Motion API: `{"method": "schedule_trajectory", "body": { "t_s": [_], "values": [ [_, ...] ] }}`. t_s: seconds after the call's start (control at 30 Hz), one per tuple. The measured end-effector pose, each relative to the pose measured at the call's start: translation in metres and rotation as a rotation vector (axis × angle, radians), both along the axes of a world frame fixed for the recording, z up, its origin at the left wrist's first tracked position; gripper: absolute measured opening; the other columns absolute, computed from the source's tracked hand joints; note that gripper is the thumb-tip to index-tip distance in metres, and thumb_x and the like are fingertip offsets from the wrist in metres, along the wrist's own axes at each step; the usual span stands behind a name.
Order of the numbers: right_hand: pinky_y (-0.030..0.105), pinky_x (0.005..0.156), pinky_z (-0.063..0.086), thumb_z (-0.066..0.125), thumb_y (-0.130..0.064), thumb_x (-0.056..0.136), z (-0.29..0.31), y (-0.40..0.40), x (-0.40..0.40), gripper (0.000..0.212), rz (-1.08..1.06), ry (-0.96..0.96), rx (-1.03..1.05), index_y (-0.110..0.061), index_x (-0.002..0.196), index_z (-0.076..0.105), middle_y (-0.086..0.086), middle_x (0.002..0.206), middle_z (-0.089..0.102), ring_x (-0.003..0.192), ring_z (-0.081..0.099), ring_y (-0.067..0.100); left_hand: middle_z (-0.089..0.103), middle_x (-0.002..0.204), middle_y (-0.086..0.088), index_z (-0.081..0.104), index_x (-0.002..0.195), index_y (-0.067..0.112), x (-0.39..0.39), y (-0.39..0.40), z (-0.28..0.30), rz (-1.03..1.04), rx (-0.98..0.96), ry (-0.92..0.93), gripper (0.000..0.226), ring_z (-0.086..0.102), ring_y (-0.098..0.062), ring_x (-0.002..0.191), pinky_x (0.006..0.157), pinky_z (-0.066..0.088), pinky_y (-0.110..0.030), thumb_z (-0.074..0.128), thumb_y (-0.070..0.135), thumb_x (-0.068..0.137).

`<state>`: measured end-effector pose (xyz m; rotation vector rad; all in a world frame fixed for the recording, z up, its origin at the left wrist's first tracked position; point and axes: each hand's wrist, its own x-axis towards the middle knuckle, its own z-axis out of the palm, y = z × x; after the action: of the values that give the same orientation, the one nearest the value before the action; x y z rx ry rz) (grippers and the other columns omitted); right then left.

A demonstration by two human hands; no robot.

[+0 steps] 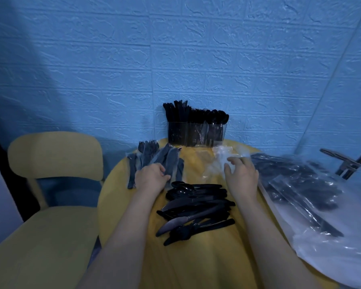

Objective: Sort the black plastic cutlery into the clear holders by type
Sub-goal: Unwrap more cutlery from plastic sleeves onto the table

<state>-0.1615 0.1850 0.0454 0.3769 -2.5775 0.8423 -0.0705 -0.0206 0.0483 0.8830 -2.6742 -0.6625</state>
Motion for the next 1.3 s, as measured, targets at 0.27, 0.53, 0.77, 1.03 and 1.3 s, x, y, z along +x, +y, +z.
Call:
{"method": "schedule_trajectory", "body": {
  "t_s": [0.27, 0.53, 0.77, 1.03, 1.3],
  "values": [
    [0.013, 0.066, 0.040, 0.056, -0.035, 0.093, 0.010, -0.031, 0.058, 0.029, 0.486, -0.211, -0.165, -0.018, 0.116, 0.064, -0.003, 0.108, 0.061, 0.080, 0.057, 0.008, 0.061, 0.085, 0.005, 0.063, 0.096, 0.013, 0.017, 0.016, 0.038, -0.008, 0.576, 0.404, 0.012, 0.057, -0.010, 0.079, 0.061, 0.044, -0.016, 0.068, 0.018, 0.087],
    [0.018, 0.067, 0.051, 0.056, -0.007, 0.094, 0.042, -0.040, 0.073, 0.016, 0.533, -0.443, -0.634, -0.019, 0.102, 0.062, -0.005, 0.081, 0.066, 0.068, 0.063, 0.009, 0.064, 0.089, -0.006, 0.058, 0.101, 0.008, 0.028, 0.042, 0.066, -0.080, 0.974, 0.479, 0.024, 0.059, -0.012, 0.067, 0.052, 0.040, -0.023, 0.069, 0.024, 0.086],
    [0.023, 0.077, 0.052, 0.057, -0.008, 0.093, 0.056, -0.017, 0.064, 0.019, 0.490, -0.376, -0.525, -0.014, 0.107, 0.068, -0.005, 0.075, 0.064, 0.069, 0.059, 0.007, 0.061, 0.104, 0.000, 0.050, 0.102, 0.021, 0.037, 0.043, 0.073, 0.009, 0.432, 0.623, 0.025, 0.059, -0.016, 0.087, 0.075, 0.051, -0.035, 0.068, 0.027, 0.086],
    [0.009, 0.070, 0.043, 0.058, -0.014, 0.093, 0.068, 0.000, 0.064, 0.023, 0.583, -0.298, -0.362, -0.017, 0.113, 0.070, -0.014, 0.079, 0.064, 0.073, 0.058, 0.000, 0.060, 0.117, 0.009, 0.062, 0.117, 0.030, 0.043, 0.036, 0.095, -0.546, -0.329, 0.178, 0.028, 0.047, -0.011, 0.118, 0.116, 0.015, -0.043, 0.056, 0.038, 0.092],
    [0.013, 0.070, 0.040, 0.063, -0.033, 0.088, 0.059, -0.002, 0.084, 0.025, 0.460, 0.068, -0.290, -0.021, 0.109, 0.060, -0.012, 0.104, 0.046, 0.086, 0.049, 0.000, 0.064, 0.084, 0.008, 0.064, 0.083, 0.025, 0.051, 0.052, 0.086, -0.347, 0.191, 0.312, 0.006, 0.058, -0.010, 0.084, 0.075, 0.047, -0.028, 0.067, 0.029, 0.087]
  ]
}}
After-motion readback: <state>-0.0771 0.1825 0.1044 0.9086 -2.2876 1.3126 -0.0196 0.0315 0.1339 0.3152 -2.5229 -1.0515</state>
